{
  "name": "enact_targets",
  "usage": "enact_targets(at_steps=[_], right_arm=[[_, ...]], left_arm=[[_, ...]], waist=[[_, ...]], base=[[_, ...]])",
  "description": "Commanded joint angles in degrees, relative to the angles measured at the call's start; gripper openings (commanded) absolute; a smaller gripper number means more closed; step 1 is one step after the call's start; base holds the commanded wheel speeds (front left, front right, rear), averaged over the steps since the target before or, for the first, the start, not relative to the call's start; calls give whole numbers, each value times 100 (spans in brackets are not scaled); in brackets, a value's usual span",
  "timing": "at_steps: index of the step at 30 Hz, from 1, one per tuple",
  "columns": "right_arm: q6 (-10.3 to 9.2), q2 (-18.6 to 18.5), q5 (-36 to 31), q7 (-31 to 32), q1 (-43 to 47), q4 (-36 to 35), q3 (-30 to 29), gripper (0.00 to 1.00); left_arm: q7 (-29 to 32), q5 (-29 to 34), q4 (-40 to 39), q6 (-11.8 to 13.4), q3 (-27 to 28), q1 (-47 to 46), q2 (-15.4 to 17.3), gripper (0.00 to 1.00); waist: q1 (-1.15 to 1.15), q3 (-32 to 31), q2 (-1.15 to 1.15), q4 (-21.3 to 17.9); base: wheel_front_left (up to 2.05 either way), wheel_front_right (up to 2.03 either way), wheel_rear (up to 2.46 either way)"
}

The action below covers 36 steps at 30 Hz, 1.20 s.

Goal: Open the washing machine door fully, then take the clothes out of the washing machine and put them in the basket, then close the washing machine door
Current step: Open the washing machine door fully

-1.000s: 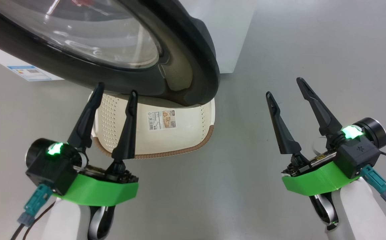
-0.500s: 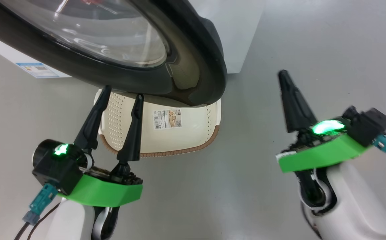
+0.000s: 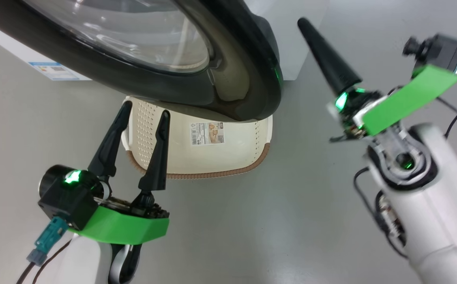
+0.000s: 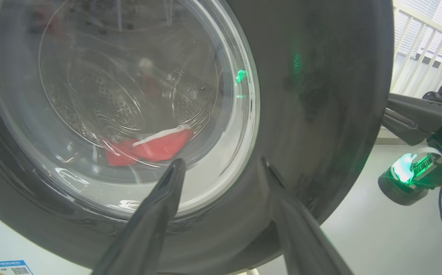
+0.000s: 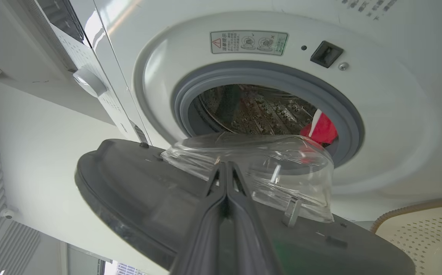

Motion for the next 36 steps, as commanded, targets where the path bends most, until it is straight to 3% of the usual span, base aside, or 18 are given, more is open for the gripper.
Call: enact_targets(at_steps=[1,5,18,23,36], right_arm=[[21,34,120,104,-111,-130,32,0],[21,-143,682,779,-409,95,-34,0],[21,-589,1649,2481,-1237,777,223,0],[21,-723,1823,2751,-1340,1052,347,0],[21,-554,2301,3107,-1290,1014,540,0]], left_arm=[[-28,-26,-119,-32,178,-18,88,100],[-28,-40,-104,-32,188,-29,78,100],[-28,-63,-83,-32,222,-62,47,100],[-28,-69,-84,-32,251,-52,37,100],[-28,-49,-80,-32,243,-84,25,100]], waist=[[0,21,0,30],[0,41,0,96],[0,146,0,236],[0,156,0,262],[0,215,0,247]], base=[[0,0,0],[0,0,0],[0,0,0],[0,0,0],[0,0,0]])
